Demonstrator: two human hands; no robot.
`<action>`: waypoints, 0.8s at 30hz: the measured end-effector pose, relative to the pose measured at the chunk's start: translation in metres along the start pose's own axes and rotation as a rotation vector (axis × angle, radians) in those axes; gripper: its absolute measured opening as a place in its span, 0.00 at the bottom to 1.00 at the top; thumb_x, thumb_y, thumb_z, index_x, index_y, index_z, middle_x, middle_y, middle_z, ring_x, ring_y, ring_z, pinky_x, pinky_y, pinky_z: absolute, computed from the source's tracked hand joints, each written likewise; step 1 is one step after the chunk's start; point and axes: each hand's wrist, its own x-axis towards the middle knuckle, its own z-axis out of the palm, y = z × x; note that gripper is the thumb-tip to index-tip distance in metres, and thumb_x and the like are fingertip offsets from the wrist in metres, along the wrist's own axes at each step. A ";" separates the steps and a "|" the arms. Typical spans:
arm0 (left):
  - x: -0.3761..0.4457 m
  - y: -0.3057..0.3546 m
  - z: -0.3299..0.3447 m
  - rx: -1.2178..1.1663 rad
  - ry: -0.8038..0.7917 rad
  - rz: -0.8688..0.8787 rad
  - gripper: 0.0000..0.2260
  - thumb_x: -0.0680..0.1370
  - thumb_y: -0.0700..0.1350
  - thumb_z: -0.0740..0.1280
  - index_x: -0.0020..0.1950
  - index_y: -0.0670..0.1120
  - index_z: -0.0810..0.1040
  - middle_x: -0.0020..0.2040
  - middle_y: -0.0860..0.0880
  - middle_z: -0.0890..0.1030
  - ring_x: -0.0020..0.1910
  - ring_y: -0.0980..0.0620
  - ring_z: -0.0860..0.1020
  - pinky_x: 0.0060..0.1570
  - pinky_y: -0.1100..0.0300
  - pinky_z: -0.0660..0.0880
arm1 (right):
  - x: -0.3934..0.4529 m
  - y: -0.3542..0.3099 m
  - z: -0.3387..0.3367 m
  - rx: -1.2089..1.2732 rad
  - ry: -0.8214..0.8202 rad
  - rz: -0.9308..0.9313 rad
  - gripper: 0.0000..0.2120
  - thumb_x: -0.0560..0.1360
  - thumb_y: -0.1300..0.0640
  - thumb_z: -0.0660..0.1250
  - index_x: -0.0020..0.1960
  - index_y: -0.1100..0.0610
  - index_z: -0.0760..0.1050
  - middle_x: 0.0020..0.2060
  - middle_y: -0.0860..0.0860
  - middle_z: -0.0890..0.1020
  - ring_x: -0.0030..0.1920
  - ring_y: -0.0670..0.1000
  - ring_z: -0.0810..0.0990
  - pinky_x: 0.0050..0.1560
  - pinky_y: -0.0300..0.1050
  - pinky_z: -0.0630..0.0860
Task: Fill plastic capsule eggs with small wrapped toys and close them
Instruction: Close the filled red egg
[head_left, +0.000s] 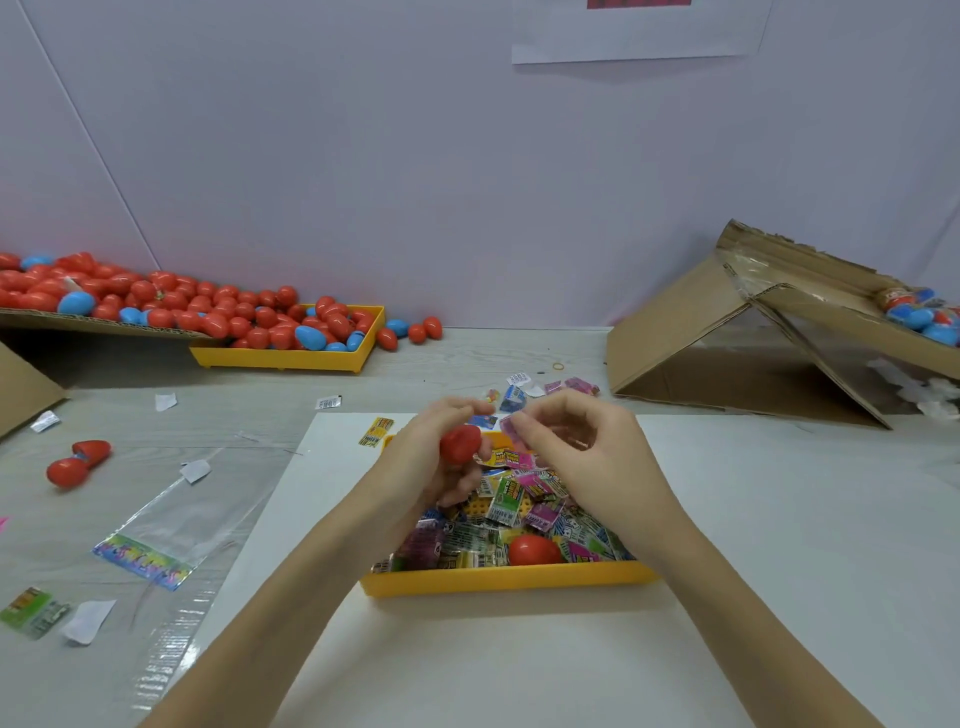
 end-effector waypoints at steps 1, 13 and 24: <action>0.001 0.002 -0.001 -0.038 -0.004 0.004 0.07 0.84 0.38 0.61 0.61 0.43 0.73 0.36 0.45 0.78 0.26 0.49 0.69 0.22 0.62 0.63 | 0.000 0.000 -0.002 0.029 0.005 0.028 0.07 0.78 0.51 0.74 0.47 0.55 0.84 0.40 0.47 0.86 0.42 0.43 0.84 0.45 0.37 0.79; -0.011 0.009 -0.009 0.160 -0.043 0.327 0.15 0.78 0.45 0.74 0.64 0.53 0.81 0.52 0.47 0.87 0.51 0.46 0.87 0.56 0.58 0.82 | 0.002 -0.005 -0.009 0.237 0.031 0.176 0.13 0.74 0.48 0.74 0.52 0.56 0.86 0.41 0.50 0.88 0.44 0.47 0.86 0.48 0.43 0.81; -0.014 0.008 0.001 0.074 -0.005 0.257 0.13 0.76 0.52 0.74 0.57 0.47 0.85 0.50 0.45 0.88 0.46 0.42 0.88 0.48 0.62 0.82 | 0.003 0.000 -0.011 0.204 0.107 0.167 0.08 0.76 0.49 0.73 0.51 0.51 0.86 0.43 0.46 0.88 0.44 0.43 0.85 0.41 0.35 0.79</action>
